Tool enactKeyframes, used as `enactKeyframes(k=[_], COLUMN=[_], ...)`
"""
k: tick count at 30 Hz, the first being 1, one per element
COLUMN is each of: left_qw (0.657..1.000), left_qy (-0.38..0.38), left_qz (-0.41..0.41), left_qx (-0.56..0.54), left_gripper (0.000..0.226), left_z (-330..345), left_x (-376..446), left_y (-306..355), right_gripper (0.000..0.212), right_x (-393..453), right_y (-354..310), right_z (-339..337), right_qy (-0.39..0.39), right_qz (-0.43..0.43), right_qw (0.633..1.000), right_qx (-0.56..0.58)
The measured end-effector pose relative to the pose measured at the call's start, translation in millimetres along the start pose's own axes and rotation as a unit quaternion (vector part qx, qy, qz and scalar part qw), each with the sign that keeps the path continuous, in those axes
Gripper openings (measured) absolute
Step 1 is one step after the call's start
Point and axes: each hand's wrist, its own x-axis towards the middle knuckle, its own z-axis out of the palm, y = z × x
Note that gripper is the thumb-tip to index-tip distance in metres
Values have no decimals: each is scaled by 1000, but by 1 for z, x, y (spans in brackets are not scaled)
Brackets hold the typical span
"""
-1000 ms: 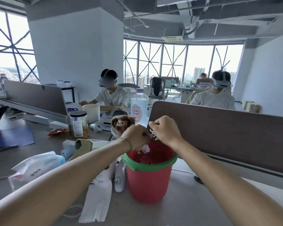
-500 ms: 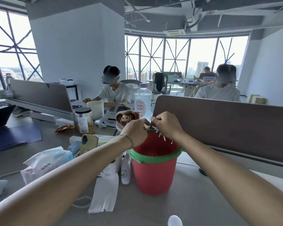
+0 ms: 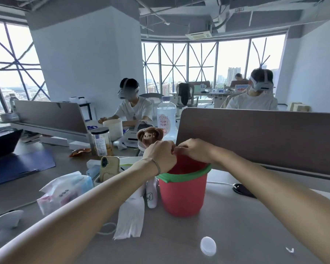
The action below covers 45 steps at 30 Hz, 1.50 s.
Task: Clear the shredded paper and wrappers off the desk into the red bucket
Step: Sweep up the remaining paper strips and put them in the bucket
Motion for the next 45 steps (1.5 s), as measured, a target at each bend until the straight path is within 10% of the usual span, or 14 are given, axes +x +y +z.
enactKeyframes(k=[14,21,26,37,45], left_qw=[983,954,895,897,858], left_qy=[-29,-235,-384,-313,-309], left_qz=[167,185,208,309,404], left_qx=[-64,-29,95,42,-77], left_gripper=[37,83,136,120,104], left_z=[26,105,162,245,284], left_x=[-103,-163,-190,-167,-161], left_y=[93,109,110,208,286], right_gripper=[23,59,68,43,57], right_x=[-175,-278,-332,-441,-537], right_y=[44,121,120,182,300], right_z=[2,50,72,31,0], right_qy=[138,-83,-149,113,185], right_qz=[-61,209,197,262,477], right_qw=[973,971,967,958,855], right_qx=[-175,-85,-67,39,-89])
